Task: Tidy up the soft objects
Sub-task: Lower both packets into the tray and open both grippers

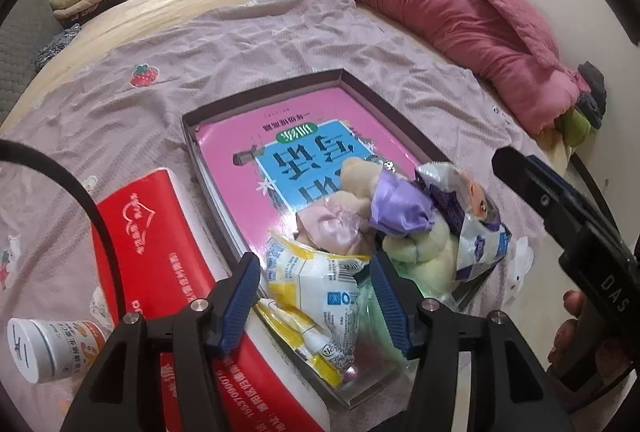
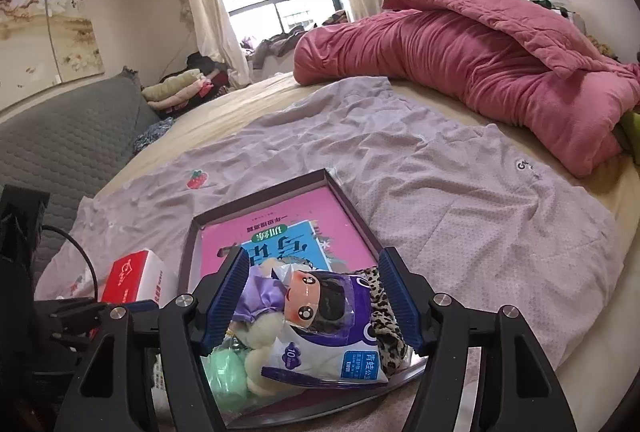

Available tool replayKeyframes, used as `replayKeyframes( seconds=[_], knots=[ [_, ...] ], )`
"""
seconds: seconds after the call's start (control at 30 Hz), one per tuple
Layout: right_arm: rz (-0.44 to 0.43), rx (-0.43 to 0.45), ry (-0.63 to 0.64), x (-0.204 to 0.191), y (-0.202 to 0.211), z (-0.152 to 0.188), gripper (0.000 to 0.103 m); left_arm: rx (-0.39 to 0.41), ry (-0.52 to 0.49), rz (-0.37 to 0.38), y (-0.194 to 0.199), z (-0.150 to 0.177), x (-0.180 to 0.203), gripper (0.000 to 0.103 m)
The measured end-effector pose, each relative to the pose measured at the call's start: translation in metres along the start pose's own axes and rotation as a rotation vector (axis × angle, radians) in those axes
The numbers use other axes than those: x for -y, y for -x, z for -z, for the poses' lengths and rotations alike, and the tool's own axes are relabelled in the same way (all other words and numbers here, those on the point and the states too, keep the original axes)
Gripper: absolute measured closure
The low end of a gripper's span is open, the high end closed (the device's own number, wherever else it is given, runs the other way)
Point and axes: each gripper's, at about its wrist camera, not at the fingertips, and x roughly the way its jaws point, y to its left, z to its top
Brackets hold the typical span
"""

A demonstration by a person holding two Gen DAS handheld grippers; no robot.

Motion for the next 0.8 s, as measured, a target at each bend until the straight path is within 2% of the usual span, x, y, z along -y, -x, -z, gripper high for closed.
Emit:
replayKeyframes(
  seconds=[0.43,0.5,0.8],
  knots=[
    [0.013,0.027,0.054,-0.016,0.016,-0.006,0.032,0.057,0.013,0.006,0.030,-0.002,-0.002,0.044],
    [0.016,0.040,0.068,-0.019,0.021,-0.006,0.030,0.075,0.012,0.003,0.038,0.000,-0.002,0.042],
    [0.004,0.067,0.123,-0.043,0.040,-0.013,0.029,0.128,0.026,-0.010,0.074,0.009,-0.014,0.042]
  ],
)
